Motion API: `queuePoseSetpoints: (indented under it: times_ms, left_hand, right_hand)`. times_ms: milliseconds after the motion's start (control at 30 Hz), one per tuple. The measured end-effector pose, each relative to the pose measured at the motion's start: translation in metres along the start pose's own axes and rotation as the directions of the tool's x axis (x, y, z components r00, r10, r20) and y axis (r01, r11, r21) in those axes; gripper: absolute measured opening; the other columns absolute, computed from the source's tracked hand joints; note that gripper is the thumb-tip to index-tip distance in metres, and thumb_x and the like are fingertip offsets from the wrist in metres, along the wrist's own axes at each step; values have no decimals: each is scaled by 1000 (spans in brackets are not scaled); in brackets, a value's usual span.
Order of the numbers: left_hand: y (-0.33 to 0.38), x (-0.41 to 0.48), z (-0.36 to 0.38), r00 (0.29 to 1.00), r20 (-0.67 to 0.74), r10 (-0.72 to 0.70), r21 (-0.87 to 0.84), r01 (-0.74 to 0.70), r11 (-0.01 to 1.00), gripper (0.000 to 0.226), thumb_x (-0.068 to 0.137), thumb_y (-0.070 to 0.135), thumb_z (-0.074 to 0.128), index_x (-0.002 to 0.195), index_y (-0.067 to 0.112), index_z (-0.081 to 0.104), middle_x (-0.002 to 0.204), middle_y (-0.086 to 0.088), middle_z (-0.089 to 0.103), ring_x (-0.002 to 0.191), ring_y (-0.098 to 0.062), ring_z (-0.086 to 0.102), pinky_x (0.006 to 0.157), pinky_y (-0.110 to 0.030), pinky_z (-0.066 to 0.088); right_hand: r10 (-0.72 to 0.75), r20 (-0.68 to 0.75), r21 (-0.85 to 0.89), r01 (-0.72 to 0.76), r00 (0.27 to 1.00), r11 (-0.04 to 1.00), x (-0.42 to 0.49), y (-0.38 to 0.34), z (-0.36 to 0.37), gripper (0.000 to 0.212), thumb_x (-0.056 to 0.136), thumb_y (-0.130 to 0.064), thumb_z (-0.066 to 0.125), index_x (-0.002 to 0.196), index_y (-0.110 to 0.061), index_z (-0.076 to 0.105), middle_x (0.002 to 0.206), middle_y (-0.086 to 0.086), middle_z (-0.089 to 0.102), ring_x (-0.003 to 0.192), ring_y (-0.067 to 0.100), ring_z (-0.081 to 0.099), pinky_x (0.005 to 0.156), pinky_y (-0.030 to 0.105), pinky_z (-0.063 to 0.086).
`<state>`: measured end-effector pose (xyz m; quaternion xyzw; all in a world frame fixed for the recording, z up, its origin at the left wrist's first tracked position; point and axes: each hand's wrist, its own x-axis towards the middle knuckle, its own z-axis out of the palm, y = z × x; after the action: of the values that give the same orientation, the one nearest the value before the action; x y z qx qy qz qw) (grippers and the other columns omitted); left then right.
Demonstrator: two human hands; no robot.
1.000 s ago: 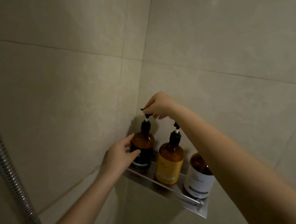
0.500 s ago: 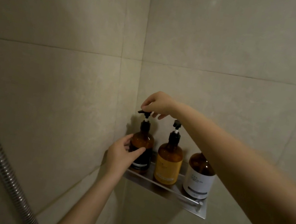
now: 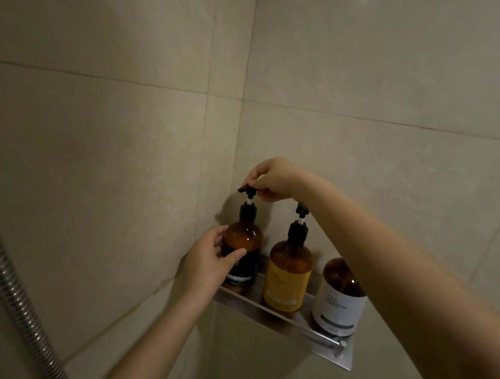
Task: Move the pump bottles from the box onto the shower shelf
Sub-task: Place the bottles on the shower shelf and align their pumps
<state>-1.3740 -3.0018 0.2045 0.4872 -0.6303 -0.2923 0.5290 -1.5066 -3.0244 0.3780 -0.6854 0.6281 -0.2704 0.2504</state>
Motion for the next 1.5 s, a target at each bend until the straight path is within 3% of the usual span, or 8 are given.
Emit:
queuePoseSetpoints:
  times_ms: [500, 667, 800, 933, 1067, 1200, 1300, 1500]
  left_hand:
    - [-3, 6, -3, 997, 73, -11, -72, 17, 997, 60, 75, 24, 74, 129, 23, 49, 129, -1, 59, 114, -15, 58, 86, -23, 46]
    - [-4, 7, -4, 997, 75, -7, -64, 12, 998, 60, 74, 26, 75, 129, 24, 50, 129, -1, 59, 114, -15, 58, 82, -20, 44]
    - [-4, 9, -4, 996, 92, -7, -87, 15, 996, 60, 75, 23, 75, 129, 22, 50, 129, -3, 59, 114, -15, 58, 86, -22, 45]
    - [-2, 9, -4, 994, 106, 1, -124, 12, 992, 59, 75, 16, 74, 129, 17, 50, 128, -5, 60, 108, -12, 59, 85, -21, 45]
    - [0, 11, -4, 993, 117, 13, -123, 2, 992, 59, 75, 11, 74, 129, 11, 49, 128, -9, 59, 107, -14, 58, 85, -22, 44]
    - [-2, 16, -4, 989, 148, 30, -95, -16, 995, 60, 76, 10, 74, 129, 9, 48, 129, -13, 58, 105, -14, 58, 86, -24, 44]
    - [-4, 17, -4, 987, 158, 39, -92, -25, 995, 60, 76, 12, 74, 130, 11, 47, 130, -13, 57, 111, -19, 58, 90, -26, 45]
    - [-6, 14, -3, 987, 153, 45, -105, -29, 994, 63, 75, 15, 74, 132, 14, 47, 132, -10, 56, 107, -12, 55, 86, -24, 45]
  right_hand:
    - [-38, -11, -23, 38, 999, 999, 2, 6, -1, 15, 88, -21, 61, 94, -8, 67, 73, 2, 63, 61, 10, 58, 57, 19, 53]
    - [-125, -101, -260, 95, 987, 961, -13, -5, -4, 28, 92, -26, 55, 111, -7, 61, 91, 5, 65, 74, 14, 61, 64, 21, 51]
    - [-330, -393, -167, 286, 859, 944, -57, -11, -30, 24, 92, -25, 53, 110, -14, 63, 97, -2, 65, 79, 8, 59, 68, 19, 46]
    - [-345, -592, 59, 466, 728, 883, -134, 36, -49, 16, 89, -24, 54, 98, -24, 68, 82, -14, 67, 77, 3, 63, 62, 12, 49]
    - [-15, -728, 270, 305, 686, 913, -181, 123, -30, 15, 87, -14, 59, 86, -24, 69, 65, -14, 66, 70, 10, 58, 61, 23, 47]
    - [258, -484, 385, -61, 836, 921, -188, 187, 6, 34, 80, -13, 69, 113, -12, 62, 95, 5, 65, 85, 15, 60, 66, 25, 47]
    - [233, -381, 306, -116, 895, 945, -179, 195, 27, 63, 69, -20, 80, 125, -22, 51, 107, -3, 58, 95, 13, 58, 71, 22, 47]
    - [183, -547, 220, -71, 817, 973, -158, 193, 59, 79, 56, -26, 87, 125, -23, 49, 107, -12, 52, 95, 9, 53, 64, 15, 44]
